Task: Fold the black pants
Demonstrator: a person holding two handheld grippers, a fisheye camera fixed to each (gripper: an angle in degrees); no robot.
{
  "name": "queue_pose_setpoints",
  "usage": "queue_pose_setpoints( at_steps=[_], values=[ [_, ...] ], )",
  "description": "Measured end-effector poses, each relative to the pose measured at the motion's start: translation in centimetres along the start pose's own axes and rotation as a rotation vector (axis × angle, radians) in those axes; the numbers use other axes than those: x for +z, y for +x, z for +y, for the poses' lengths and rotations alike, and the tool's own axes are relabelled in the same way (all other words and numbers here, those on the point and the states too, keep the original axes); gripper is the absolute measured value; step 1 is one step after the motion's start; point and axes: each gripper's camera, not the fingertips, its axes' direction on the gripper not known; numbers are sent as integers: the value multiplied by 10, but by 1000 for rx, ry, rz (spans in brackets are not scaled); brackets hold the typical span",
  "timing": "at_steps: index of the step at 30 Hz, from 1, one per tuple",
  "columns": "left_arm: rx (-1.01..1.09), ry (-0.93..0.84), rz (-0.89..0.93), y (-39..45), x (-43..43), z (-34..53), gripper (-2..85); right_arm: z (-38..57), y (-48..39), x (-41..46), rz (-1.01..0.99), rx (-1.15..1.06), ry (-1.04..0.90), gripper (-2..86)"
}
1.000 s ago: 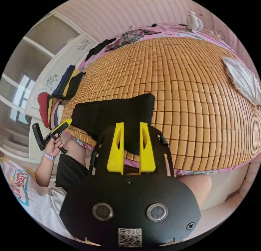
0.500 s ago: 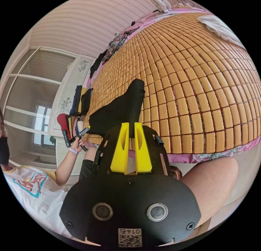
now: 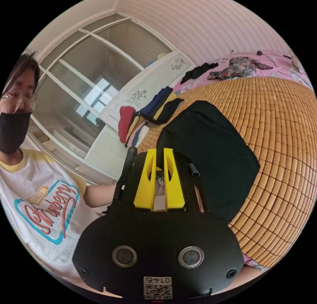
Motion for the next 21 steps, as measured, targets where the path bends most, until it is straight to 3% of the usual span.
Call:
queue_pose_setpoints(
  at_steps=[4, 9, 16, 21],
  values=[
    [-40, 15, -15, -16, -17, 6, 46, 29, 19, 103, 14, 74, -332, 47],
    [-109, 13, 32, -49, -47, 17, 58, 46, 9, 92, 54, 38, -309, 48],
    [-54, 103, 85, -19, -49, -9, 71, 56, -3, 44, 392, 3, -181, 54],
    [5, 11, 34, -1, 0, -35, 37, 77, 11, 65, 520, 41, -353, 56]
  ],
)
